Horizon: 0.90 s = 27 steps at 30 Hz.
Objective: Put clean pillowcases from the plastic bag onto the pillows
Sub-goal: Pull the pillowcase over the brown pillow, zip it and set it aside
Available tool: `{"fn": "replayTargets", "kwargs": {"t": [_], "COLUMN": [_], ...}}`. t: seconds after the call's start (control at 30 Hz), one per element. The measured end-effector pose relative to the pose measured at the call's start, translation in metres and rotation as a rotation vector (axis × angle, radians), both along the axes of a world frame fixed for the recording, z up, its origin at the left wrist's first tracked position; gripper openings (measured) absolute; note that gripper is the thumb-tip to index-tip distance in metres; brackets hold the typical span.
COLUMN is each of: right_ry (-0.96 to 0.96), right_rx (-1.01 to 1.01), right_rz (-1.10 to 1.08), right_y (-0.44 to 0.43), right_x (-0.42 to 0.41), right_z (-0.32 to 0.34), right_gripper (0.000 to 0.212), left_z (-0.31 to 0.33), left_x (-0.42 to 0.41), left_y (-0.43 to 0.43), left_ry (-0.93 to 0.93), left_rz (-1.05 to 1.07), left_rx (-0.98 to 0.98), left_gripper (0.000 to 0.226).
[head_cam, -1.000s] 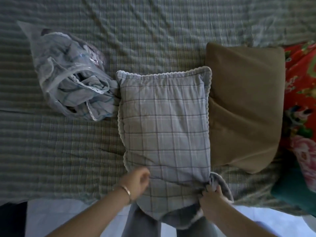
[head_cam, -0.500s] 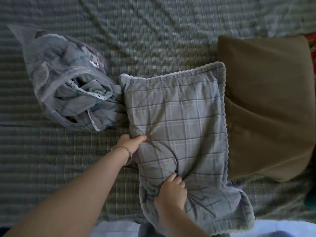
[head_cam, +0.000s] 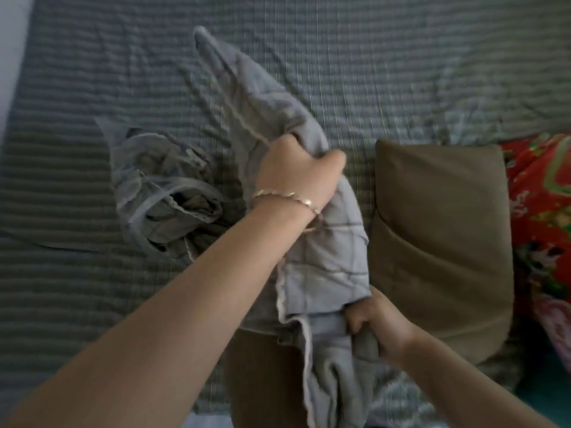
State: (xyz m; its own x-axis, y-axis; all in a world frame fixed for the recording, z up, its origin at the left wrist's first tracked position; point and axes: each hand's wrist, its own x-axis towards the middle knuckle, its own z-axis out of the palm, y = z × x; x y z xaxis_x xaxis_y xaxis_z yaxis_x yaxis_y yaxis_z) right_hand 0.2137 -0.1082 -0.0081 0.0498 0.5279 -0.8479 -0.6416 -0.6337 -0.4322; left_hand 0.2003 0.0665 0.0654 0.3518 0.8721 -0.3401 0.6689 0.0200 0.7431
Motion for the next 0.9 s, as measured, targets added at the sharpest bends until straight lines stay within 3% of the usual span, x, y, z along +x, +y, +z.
{"fn": "replayTargets", "kwargs": {"t": [0.03, 0.1, 0.17, 0.23, 0.3, 0.43, 0.57, 0.63, 0.73, 0.8, 0.9], "right_ry": [0.042, -0.018, -0.303, -0.621, -0.823, -1.072, -1.270, -1.394, -1.440, -1.476, -1.612], "right_rx": [-0.052, -0.219, -0.401, -0.583, -0.681, -0.490, -0.174, -0.171, -0.244, -0.184, 0.021], "right_rz": [-0.055, -0.124, -0.133, 0.031, 0.324, 0.484, 0.765, 0.929, 0.957, 0.917, 0.892], "right_y": [-0.001, -0.005, -0.018, -0.036, -0.050, -0.036, -0.005, 0.009, 0.020, 0.018, -0.004], "right_x": [0.013, 0.041, 0.070, 0.096, 0.116, 0.118, 0.083, 0.072, 0.079, 0.090, 0.107], "right_z": [-0.005, -0.025, -0.048, -0.070, -0.078, -0.090, -0.124, -0.137, -0.152, -0.152, -0.141], "right_gripper": [0.042, 0.042, 0.036, 0.029, 0.026, 0.021, 0.042, 0.044, 0.030, 0.023, 0.023], "left_z": [0.005, 0.004, -0.014, -0.047, -0.092, -0.177, -0.210, -0.216, -0.218, -0.216, -0.195], "left_x": [0.019, 0.054, 0.073, 0.068, 0.034, -0.048, -0.064, -0.055, -0.038, -0.036, -0.057], "left_y": [-0.004, -0.018, -0.036, -0.050, -0.054, -0.055, -0.055, -0.050, -0.034, -0.032, -0.067], "left_ry": [-0.016, -0.172, -0.207, -0.029, 0.235, 0.662, 0.666, 0.672, 0.741, 0.580, 0.203], "left_rz": [-0.039, -0.079, -0.199, -0.430, -0.578, -0.565, -0.383, -0.277, -0.223, -0.314, -0.658], "left_rx": [-0.031, -0.311, -0.514, -0.348, -0.108, 0.086, 0.077, 0.058, 0.050, 0.189, 0.343], "left_gripper": [0.017, 0.016, 0.006, 0.006, 0.017, 0.044, 0.054, 0.053, 0.028, 0.013, 0.020]}}
